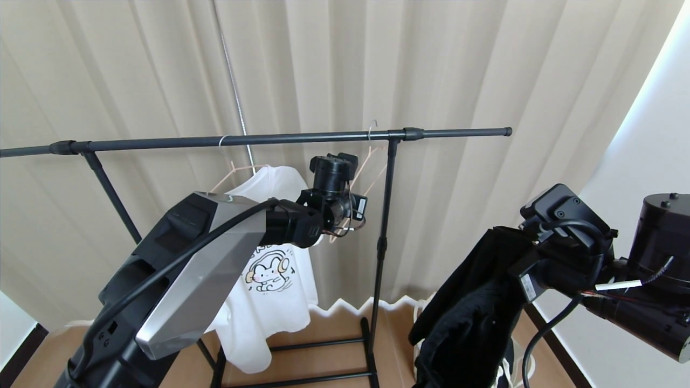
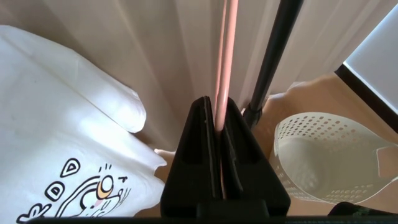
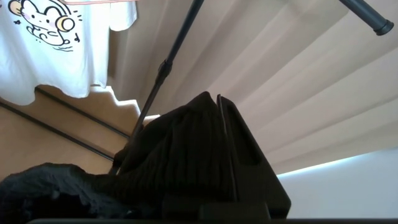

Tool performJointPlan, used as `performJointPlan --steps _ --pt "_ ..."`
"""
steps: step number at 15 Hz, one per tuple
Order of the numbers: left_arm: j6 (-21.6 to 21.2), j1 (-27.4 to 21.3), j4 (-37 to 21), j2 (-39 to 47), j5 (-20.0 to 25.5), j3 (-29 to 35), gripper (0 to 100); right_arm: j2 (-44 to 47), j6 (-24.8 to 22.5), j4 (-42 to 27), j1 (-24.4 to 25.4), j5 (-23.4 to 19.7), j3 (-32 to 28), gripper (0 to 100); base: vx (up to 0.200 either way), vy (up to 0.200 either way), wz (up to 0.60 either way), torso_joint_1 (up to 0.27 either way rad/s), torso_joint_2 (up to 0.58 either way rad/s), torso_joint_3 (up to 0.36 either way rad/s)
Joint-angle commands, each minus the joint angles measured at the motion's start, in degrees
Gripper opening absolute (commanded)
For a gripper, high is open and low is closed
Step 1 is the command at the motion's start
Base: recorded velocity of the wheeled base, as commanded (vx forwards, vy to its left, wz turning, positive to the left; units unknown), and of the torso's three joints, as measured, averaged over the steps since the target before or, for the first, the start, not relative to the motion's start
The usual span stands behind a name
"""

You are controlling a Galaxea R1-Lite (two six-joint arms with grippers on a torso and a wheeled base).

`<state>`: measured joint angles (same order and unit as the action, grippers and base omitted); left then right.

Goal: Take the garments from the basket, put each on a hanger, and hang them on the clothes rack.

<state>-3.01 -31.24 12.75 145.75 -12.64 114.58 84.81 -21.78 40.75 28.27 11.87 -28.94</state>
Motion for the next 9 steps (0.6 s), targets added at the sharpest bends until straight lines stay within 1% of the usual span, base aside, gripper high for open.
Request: performJointPlan --steps 1,7,9 --pt "0.0 -0.1 0.0 -1.1 -0.1 0.0 0 0.0 0.0 0.0 0.0 0.0 -0.1 0 0.0 0.0 0.0 0.0 0.0 0.0" --pt "0.0 -0.2 -0.1 -1.8 -0.4 -0.2 0 0.1 0.0 0.0 -0.1 0.0 -0.1 0 0.0 0.0 0.0 0.0 0.0 0.0" --pt "0.0 -0.3 -0.3 -2.8 -0.5 -1.3 0 0.1 0.0 0.0 0.0 0.0 -0.1 0 0.0 0.0 0.0 0.0 0.0 0.0"
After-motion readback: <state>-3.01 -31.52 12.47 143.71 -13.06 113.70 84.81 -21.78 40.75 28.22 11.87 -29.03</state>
